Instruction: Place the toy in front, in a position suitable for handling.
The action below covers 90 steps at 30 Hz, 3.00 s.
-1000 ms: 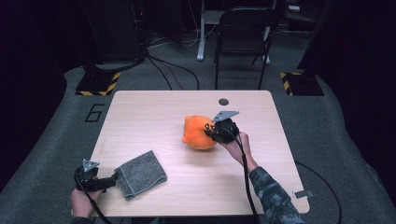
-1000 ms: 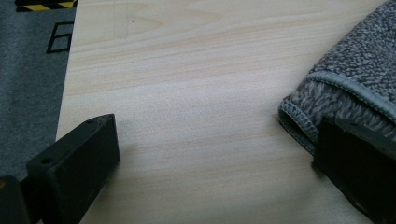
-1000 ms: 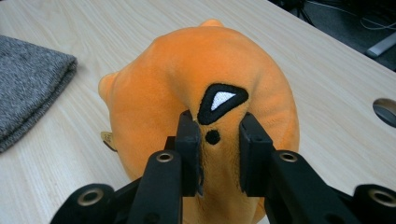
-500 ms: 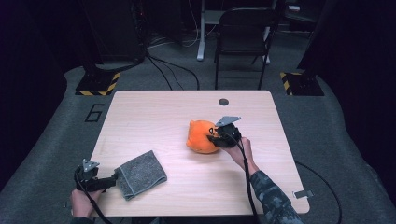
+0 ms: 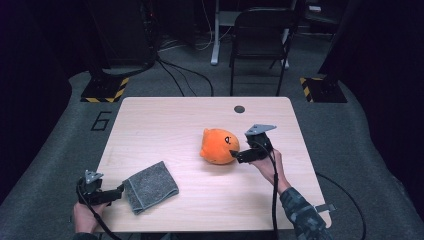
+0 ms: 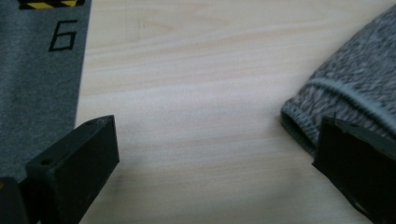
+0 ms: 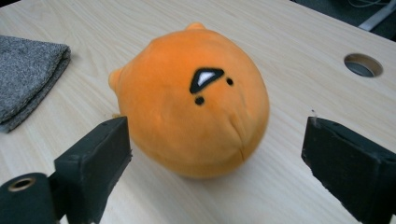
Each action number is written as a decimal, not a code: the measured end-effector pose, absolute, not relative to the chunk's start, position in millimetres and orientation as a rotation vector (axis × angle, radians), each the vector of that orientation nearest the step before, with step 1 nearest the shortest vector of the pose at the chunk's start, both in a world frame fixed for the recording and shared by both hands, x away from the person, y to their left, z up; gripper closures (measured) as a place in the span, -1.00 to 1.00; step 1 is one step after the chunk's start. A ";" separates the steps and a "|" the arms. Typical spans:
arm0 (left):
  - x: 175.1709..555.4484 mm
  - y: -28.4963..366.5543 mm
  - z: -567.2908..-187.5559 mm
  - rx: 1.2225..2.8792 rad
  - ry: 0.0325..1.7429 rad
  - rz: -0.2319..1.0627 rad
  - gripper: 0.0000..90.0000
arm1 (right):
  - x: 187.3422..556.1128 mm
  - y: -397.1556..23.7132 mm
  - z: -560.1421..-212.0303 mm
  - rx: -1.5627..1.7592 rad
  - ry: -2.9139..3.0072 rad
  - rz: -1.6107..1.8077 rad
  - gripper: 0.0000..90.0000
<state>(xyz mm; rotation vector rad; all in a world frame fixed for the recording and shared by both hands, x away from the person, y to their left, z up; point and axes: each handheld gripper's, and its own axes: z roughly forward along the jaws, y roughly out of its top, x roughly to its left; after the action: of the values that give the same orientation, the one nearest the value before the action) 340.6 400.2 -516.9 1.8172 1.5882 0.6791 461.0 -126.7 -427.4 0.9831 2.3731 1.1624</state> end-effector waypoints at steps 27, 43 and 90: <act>352.6 315.7 -513.2 2.073 1.348 0.554 -0.74 | 381.3 -212.9 -457.7 1.208 2.314 1.071 -0.82; 340.3 313.4 -512.3 2.056 1.255 0.513 0.76 | 384.0 -221.9 -468.4 1.268 2.326 1.051 -0.78; 356.4 168.9 -472.4 2.129 0.739 0.240 0.75 | 384.5 -227.9 -466.3 1.273 2.299 1.051 -0.77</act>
<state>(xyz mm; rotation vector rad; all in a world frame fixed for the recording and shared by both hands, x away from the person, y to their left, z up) 356.4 168.9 -472.4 2.1287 0.7393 0.2397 384.5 -227.9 -466.3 1.2727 2.2986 1.0508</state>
